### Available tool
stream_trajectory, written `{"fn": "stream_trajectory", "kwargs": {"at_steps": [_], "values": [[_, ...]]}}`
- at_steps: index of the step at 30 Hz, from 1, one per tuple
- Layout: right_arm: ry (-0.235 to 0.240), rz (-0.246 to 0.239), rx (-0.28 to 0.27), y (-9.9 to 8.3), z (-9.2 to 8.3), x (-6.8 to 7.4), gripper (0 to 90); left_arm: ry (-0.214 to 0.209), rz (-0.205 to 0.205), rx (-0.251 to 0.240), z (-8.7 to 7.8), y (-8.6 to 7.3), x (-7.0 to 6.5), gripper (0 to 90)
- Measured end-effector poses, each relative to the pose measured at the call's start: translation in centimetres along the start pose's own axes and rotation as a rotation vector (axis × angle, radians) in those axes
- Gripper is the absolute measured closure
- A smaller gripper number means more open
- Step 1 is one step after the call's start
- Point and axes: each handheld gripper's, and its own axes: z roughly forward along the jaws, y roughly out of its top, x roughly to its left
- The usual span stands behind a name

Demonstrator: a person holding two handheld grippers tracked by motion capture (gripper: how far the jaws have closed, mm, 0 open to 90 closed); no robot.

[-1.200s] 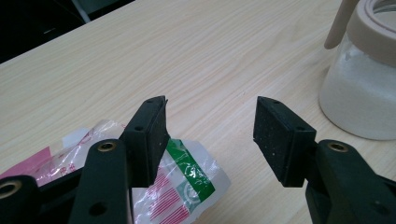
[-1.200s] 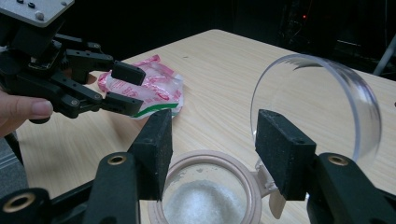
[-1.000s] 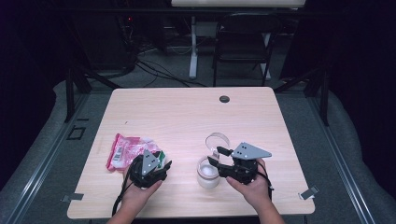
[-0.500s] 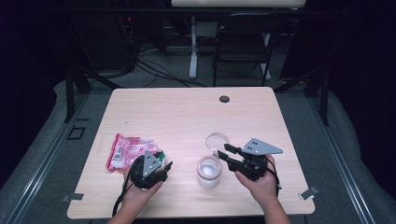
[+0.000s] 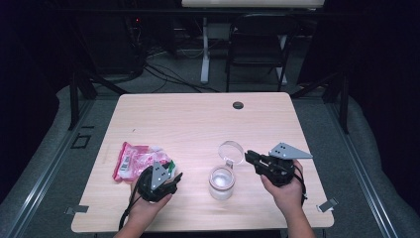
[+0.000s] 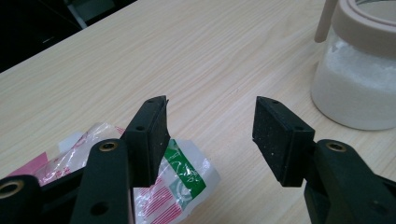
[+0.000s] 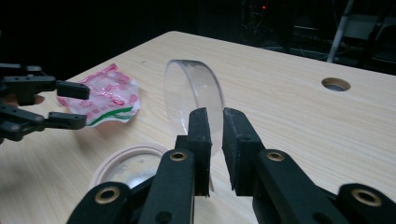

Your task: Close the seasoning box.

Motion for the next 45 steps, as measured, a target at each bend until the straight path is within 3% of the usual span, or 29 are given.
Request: {"fn": "stream_trajectory", "kwargs": {"at_steps": [9, 25, 30, 45], "values": [[-0.042, 0.036, 0.018, -0.3, 0.7, -1.2, 85.5, 0.01, 0.008, 0.003, -0.3, -0.4, 0.1, 45.2], [-0.06, 0.06, 0.029, -0.4, 1.8, -2.9, 88.2, 0.046, 0.006, 0.019, -1.2, -1.1, 0.5, 45.0], [-0.068, 0.059, 0.03, -0.5, 2.5, -3.1, 88.2, 0.058, -0.015, 0.018, -1.6, -1.4, 0.8, 44.9], [-0.041, 0.055, 0.04, -0.4, 3.4, -2.9, 87.3, 0.068, -0.006, 0.031, -1.8, -1.7, 0.8, 44.8]]}}
